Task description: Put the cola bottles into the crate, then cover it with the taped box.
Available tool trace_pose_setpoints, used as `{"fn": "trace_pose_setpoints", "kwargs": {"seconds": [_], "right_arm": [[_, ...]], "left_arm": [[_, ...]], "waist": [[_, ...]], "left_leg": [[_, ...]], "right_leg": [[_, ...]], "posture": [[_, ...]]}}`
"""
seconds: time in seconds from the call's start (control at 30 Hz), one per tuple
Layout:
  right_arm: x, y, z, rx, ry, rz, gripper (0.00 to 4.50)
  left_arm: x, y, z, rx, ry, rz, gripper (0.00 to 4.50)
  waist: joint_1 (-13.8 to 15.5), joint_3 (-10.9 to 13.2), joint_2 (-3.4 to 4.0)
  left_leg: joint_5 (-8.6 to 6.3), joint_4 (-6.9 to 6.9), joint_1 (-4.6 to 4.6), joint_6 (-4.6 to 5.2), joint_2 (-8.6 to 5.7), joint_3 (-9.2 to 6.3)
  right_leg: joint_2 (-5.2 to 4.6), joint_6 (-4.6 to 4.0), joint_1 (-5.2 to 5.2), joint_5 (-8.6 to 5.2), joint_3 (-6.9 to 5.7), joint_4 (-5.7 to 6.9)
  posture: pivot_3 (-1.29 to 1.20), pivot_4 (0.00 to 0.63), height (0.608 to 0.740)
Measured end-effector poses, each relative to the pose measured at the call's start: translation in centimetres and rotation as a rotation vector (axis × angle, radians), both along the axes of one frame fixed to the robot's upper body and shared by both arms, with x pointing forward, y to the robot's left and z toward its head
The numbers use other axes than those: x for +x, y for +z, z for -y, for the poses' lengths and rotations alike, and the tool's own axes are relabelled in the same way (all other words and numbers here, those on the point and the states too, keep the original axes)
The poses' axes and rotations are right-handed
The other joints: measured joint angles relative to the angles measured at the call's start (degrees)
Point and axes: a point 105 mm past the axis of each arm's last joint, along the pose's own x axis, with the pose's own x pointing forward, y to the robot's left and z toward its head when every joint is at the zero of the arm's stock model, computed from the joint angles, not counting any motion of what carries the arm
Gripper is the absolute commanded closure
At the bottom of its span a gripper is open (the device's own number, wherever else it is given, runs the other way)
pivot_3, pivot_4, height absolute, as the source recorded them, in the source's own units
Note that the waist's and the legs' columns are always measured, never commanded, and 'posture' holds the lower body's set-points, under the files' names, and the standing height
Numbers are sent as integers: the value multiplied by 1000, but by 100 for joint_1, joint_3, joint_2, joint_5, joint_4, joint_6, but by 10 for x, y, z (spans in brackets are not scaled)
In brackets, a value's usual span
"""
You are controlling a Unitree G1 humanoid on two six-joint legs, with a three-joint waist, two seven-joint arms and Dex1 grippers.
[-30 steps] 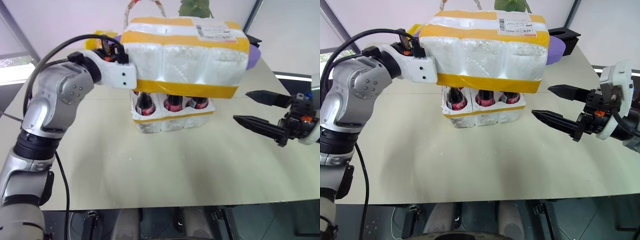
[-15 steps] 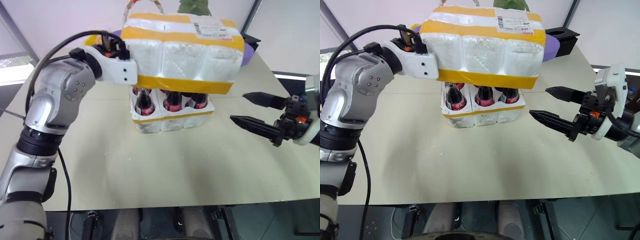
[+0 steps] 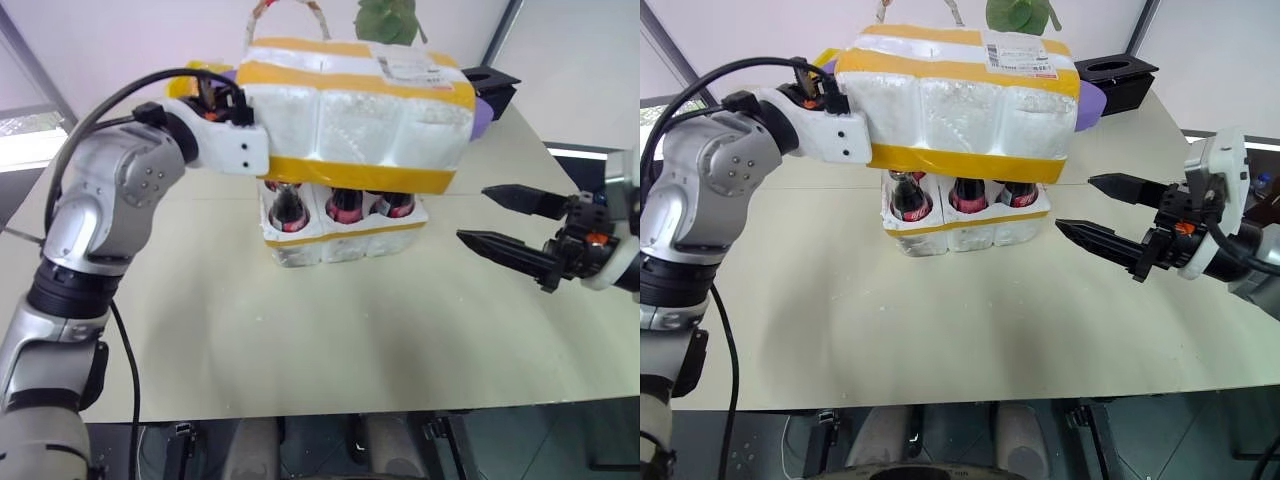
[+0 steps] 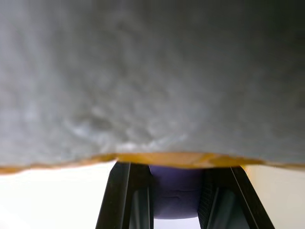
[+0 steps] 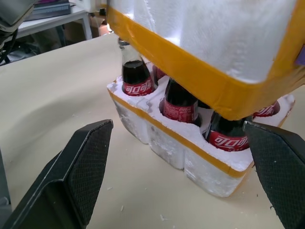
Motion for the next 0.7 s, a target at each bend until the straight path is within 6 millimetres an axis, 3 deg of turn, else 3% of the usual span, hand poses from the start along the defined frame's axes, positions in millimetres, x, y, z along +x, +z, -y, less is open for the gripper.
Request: {"fn": "trace_pose_setpoints", "kwargs": {"seconds": [0.07,0.1,0.17,0.27,0.3,0.5,0.7], "right_arm": [[0,0,-1,0,3,0,0],[1,0,-1,0,5,0,0],[1,0,-2,1,8,-1,0],[3,1,-3,7,17,-1,0],[3,1,-3,10,17,3,0],[7,2,-2,21,16,7,0],[7,1,-1,24,13,2,0]], "left_arm": [[-2,-4,-2,6,1,-13,3987],[-4,-5,-3,14,1,-15,2941],[-6,-9,-5,40,1,-26,2057],[-3,-11,-7,52,5,-30,390],[-2,-8,-9,53,11,-24,55],[-3,2,-7,80,-4,7,55],[-10,-21,-8,91,-32,-78,55]], "waist": [[0,0,0],[1,0,0],[-2,0,0],[1,0,0],[2,0,0],[4,0,0],[-21,0,0]], "left_leg": [[0,2,0,0,0,0],[0,2,0,0,0,0],[0,1,1,0,0,0],[0,2,0,0,0,-1],[0,2,0,0,0,-1],[0,-3,-2,0,0,-1],[0,-4,-1,0,1,0]], "right_leg": [[0,0,0,0,0,0],[0,0,1,0,0,-1],[0,0,2,0,0,-1],[0,0,1,0,-1,-1],[0,0,1,0,-1,-1],[0,0,1,0,-1,-5],[0,0,1,0,0,-4]], "posture": [[0,150,740],[0,150,740],[0,150,740],[0,150,740],[0,150,740],[0,150,740],[0,150,740]]}}
